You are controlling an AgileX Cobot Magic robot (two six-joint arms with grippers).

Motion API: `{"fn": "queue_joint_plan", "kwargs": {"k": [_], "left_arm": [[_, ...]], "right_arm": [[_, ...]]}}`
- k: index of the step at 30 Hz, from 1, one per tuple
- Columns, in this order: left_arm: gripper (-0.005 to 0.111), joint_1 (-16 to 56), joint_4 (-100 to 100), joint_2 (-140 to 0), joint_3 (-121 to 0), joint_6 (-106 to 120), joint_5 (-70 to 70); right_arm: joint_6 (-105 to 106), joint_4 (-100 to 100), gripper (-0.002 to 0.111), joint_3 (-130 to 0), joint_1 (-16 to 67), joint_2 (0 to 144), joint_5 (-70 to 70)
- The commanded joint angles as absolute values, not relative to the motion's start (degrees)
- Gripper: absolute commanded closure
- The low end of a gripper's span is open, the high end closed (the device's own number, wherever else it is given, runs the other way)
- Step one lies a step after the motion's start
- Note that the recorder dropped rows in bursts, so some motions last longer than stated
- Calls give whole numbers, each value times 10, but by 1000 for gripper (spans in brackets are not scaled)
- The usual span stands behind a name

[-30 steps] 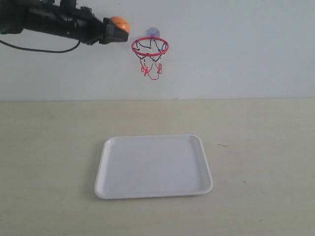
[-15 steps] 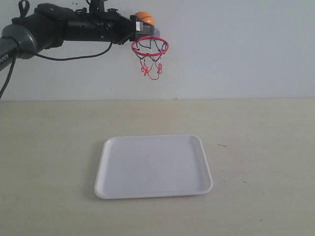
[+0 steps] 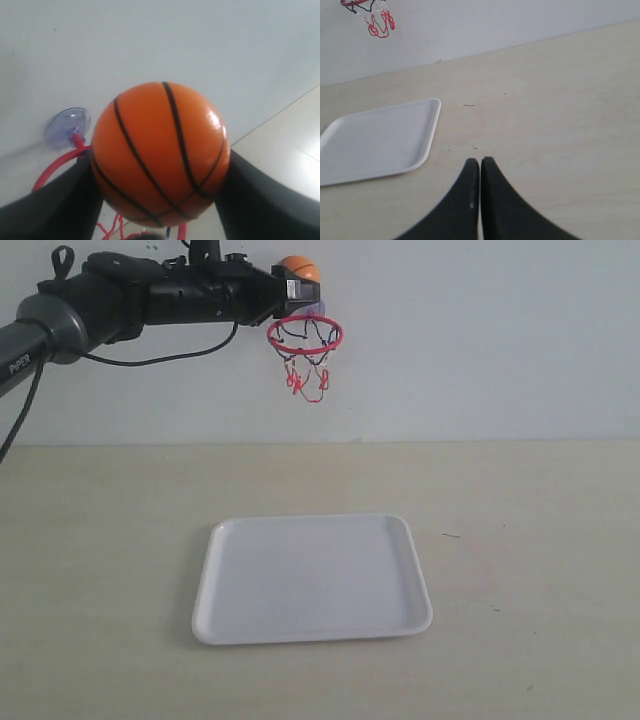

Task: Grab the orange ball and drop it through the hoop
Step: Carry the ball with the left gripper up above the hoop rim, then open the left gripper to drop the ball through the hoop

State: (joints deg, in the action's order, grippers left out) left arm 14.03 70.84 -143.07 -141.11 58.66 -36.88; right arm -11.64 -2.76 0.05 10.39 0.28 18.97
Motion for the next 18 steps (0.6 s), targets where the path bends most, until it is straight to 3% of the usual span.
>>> {"fn": "queue_joint_plan", "kwargs": {"k": [1, 5, 18], "left_arm": [[76, 142, 713, -1430, -1415, 595, -358], [57, 137, 711, -1430, -1415, 594, -359], [35, 126, 730, -1432, -1415, 583, -360]], "right_arm": [[-115, -25, 108, 0, 103, 0, 185], [-115, -25, 108, 0, 103, 0, 184], [-115, -25, 108, 0, 103, 0, 184]]}}
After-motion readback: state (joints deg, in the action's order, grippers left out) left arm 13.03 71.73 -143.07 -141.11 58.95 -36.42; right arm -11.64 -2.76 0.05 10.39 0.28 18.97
